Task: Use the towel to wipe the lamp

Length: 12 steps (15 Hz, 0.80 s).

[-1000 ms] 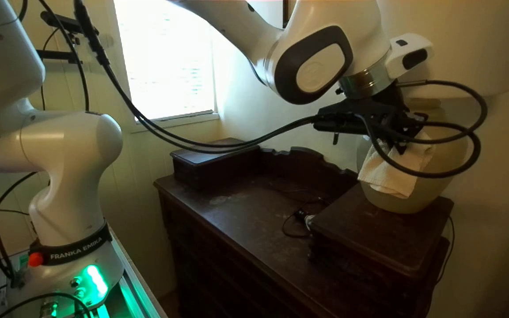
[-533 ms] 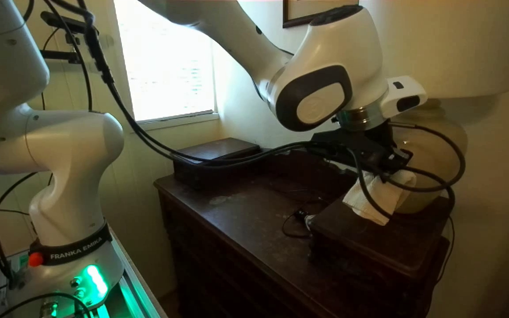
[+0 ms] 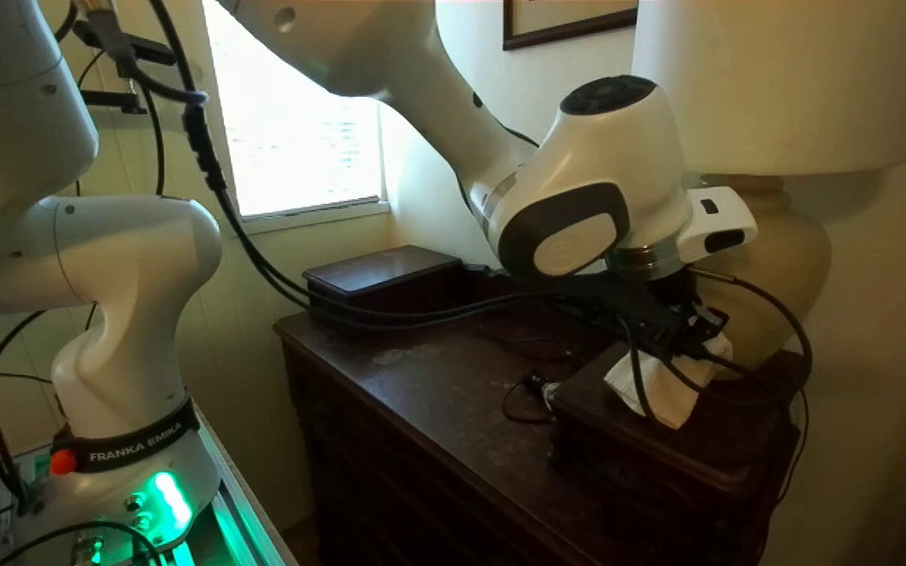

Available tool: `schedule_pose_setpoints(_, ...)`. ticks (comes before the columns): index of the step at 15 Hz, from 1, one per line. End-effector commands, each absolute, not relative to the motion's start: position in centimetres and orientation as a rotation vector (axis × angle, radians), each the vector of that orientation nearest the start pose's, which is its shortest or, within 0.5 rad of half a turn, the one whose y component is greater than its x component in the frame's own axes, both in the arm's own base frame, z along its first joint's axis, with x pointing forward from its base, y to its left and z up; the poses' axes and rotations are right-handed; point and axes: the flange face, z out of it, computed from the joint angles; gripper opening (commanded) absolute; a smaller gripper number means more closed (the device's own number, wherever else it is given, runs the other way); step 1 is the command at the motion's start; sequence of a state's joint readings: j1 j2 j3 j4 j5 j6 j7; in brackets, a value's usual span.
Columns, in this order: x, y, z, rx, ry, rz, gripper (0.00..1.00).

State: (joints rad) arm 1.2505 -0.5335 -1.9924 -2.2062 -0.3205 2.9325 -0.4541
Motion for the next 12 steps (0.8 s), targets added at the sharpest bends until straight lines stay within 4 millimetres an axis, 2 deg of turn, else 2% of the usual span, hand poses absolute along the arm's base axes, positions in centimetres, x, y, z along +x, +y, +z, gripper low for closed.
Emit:
schedule_pose_setpoints(1,43.2,-41.1,33.6,-2.979,0.247,-1.028,0.03)
schedule_pose_setpoints(7,42.4,-40.1,38.1,-2.986,0.203,-1.058,0.03)
schedule_pose_setpoints(12,41.1,-40.8,42.6,-3.003,0.234,-1.149,0.03)
